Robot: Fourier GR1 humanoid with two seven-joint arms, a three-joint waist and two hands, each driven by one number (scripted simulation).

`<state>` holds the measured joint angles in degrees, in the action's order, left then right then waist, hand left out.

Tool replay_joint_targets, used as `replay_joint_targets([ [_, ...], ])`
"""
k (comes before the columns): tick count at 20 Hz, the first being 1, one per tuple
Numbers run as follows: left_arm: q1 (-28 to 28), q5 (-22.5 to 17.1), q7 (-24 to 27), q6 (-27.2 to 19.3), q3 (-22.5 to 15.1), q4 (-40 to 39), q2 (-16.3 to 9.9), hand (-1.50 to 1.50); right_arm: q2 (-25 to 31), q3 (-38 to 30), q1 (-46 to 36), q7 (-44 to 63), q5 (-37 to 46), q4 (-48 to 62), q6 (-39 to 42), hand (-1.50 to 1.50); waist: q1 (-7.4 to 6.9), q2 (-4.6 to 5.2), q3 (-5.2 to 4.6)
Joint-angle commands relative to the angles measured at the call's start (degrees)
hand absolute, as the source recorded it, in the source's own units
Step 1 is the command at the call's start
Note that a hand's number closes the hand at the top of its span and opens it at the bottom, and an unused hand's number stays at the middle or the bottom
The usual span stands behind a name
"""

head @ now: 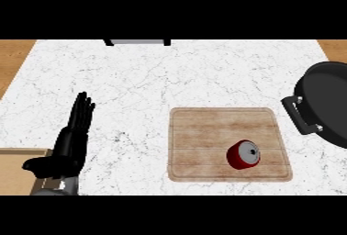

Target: Pick the can from the cutting board and place it in the pot

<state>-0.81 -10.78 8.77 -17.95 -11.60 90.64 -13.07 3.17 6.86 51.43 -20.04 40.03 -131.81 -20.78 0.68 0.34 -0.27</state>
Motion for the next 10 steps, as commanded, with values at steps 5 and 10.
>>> replay_joint_targets([
  [5, 0.4, -0.2, 1.5, 1.3, -0.3, -1.4, 1.1, 0.00, -3.1, 12.1, 1.5, 20.5, 25.6, -2.3, 4.7, -1.50, -1.59, 0.23, 0.01],
  [10, -1.6, 0.1, 0.1, 1.4, 1.4, -1.6, 1.1, 0.00, -3.1, 21.2, -10.0, 33.8, 33.9, 5.8, 5.2, -1.50, -0.91, -0.20, 0.21],
])
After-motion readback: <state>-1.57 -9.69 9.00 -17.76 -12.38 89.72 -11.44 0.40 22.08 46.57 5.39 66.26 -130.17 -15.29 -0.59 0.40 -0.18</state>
